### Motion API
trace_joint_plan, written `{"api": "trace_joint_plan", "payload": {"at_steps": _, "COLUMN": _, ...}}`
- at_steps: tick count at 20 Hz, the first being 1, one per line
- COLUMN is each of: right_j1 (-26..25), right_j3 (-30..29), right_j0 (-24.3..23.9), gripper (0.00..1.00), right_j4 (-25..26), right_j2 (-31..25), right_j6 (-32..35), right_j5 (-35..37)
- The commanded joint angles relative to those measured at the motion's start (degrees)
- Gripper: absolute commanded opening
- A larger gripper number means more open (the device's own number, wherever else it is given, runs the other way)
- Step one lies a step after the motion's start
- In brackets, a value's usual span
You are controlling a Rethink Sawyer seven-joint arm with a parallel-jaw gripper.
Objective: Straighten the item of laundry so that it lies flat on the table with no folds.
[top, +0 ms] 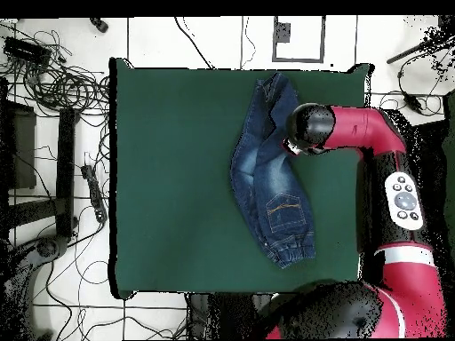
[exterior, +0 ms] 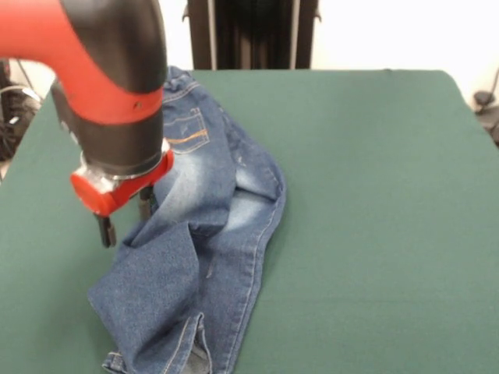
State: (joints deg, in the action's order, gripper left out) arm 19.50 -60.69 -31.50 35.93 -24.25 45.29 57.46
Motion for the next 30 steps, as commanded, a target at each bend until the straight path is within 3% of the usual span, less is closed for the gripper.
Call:
{"api": "trace_joint_plan", "payload": {"at_steps": 1, "right_j1": 6.5, "right_j3": -16.9, "right_j0": 1.2, "gripper": 1.00, "right_j4": -1.4, "right_j2": 1.4, "right_j6": 10.3, "right_j5": -8.8}}
{"api": "trace_joint_plan", "payload": {"at_steps": 10, "right_j1": 7.7, "right_j3": -23.5, "right_j0": 0.6, "gripper": 1.00, "right_j4": -5.6, "right_j2": 3.8, "right_j6": 17.8, "right_j5": -14.7}}
{"api": "trace_joint_plan", "payload": {"at_steps": 13, "right_j1": 7.4, "right_j3": -26.3, "right_j0": -0.4, "gripper": 1.00, "right_j4": -6.4, "right_j2": 4.4, "right_j6": 17.3, "right_j5": -18.7}}
{"api": "trace_joint_plan", "payload": {"at_steps": 24, "right_j1": 15.8, "right_j3": -40.4, "right_j0": -1.0, "gripper": 1.00, "right_j4": -9.3, "right_j2": 9.4, "right_j6": 20.0, "right_j5": -28.9}}
{"api": "trace_joint_plan", "payload": {"at_steps": 30, "right_j1": 20.1, "right_j3": -44.9, "right_j0": 1.1, "gripper": 1.00, "right_j4": -13.0, "right_j2": 12.8, "right_j6": 21.9, "right_j5": -29.6}}
